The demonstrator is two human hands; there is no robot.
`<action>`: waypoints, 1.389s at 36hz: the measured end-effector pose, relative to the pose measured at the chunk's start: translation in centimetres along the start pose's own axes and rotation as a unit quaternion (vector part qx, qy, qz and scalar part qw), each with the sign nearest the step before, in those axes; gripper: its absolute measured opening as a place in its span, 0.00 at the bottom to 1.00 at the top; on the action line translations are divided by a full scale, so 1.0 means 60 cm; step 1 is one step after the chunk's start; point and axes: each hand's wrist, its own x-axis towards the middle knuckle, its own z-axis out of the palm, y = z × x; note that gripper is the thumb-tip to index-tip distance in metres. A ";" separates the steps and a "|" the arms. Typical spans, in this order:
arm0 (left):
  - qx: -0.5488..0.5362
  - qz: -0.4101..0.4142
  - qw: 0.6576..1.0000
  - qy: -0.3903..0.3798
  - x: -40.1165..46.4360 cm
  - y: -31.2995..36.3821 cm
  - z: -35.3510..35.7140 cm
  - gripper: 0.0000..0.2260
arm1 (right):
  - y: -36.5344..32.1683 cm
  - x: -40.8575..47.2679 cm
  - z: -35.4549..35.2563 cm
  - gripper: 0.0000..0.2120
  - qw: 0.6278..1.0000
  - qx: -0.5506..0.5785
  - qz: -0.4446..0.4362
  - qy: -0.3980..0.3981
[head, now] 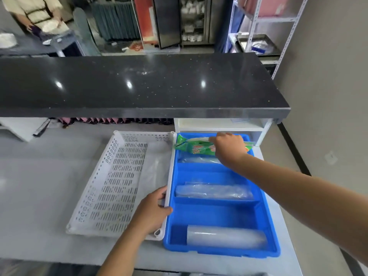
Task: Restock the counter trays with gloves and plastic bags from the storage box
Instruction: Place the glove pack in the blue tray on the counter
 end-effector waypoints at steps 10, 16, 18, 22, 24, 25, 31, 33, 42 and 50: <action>-0.019 -0.032 0.998 0.059 -0.017 0.008 0.013 0.25 | 0.006 0.037 0.012 0.15 0.994 0.001 -0.036 -0.099; -0.030 -0.062 0.996 0.061 -0.014 0.012 0.017 0.26 | 0.039 0.066 -0.010 0.20 0.993 0.054 -0.029 -0.105; -0.036 -0.070 0.995 0.062 -0.014 0.014 0.017 0.26 | 0.047 0.068 -0.006 0.23 0.994 0.068 -0.020 -0.079; -0.068 -0.099 0.990 0.077 -0.010 0.011 0.021 0.27 | 0.036 0.044 0.020 0.32 0.998 0.067 -0.010 -0.001; -0.078 -0.107 0.988 0.085 -0.006 0.007 0.023 0.26 | 0.023 0.023 0.048 0.33 0.996 0.085 -0.029 0.004; -0.079 -0.110 0.987 0.087 -0.004 0.005 0.023 0.26 | 0.017 0.012 0.065 0.32 0.994 0.103 -0.041 -0.012; -0.097 -0.142 0.983 0.063 0.008 -0.001 0.017 0.23 | 0.017 -0.012 0.142 0.34 0.986 0.138 -0.056 -0.079; -0.101 -0.147 0.982 0.063 0.009 -0.007 0.018 0.24 | 0.025 -0.009 0.150 0.34 0.984 0.146 -0.067 -0.075; -0.071 -0.118 0.983 0.124 -0.010 0.015 0.029 0.22 | 0.031 -0.040 0.082 0.32 0.964 0.241 -0.070 -0.086; -0.045 0.020 0.974 0.221 -0.101 0.001 0.031 0.24 | -0.076 -0.218 -0.043 0.24 0.901 0.425 -0.062 -0.059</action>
